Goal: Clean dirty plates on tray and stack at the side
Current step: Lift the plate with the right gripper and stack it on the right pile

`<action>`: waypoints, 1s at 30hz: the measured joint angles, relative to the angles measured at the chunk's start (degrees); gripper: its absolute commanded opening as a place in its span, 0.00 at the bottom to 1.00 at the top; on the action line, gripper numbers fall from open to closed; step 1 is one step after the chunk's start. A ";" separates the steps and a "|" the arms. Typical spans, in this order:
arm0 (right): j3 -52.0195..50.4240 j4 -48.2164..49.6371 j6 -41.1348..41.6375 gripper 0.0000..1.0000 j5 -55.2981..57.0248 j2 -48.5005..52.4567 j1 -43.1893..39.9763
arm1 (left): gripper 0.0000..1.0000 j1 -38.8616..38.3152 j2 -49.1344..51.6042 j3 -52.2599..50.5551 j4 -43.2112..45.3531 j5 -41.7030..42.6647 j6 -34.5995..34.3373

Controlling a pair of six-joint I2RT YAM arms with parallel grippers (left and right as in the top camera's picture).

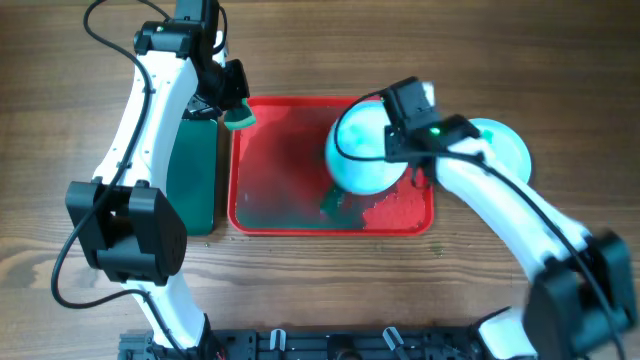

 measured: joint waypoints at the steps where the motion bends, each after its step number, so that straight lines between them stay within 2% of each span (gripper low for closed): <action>1: 0.00 -0.52 -0.11 0.04 7.98 -2.99 1.90 | 0.04 0.00 0.00 0.00 0.00 0.00 0.00; 5: 0.00 -0.52 -7.74 0.04 30.75 -3.93 10.60 | 0.04 0.00 0.00 -1.11 1.33 0.00 0.00; 7: -0.02 2.54 -13.97 0.04 41.86 -3.93 15.67 | 0.04 0.00 0.00 -2.29 1.84 0.00 0.00; 13: -0.15 13.35 -30.29 0.04 54.73 -3.93 20.50 | 0.04 0.00 0.00 -2.75 2.19 0.00 0.00; 16: -0.17 16.20 -34.27 0.04 57.40 -3.91 20.48 | 0.04 0.00 0.00 -2.75 2.19 0.00 0.00; 25: -0.17 16.61 -37.22 0.04 56.39 -3.93 20.48 | 0.04 0.00 0.00 -2.75 2.38 0.00 0.00; 27: -0.09 12.94 -36.61 0.04 47.78 -3.93 20.48 | 0.04 0.00 0.00 -2.78 2.38 0.02 0.00; 30: -0.11 3.45 -27.36 0.04 28.46 -3.93 19.96 | 0.04 0.00 0.00 -2.80 2.40 0.00 0.00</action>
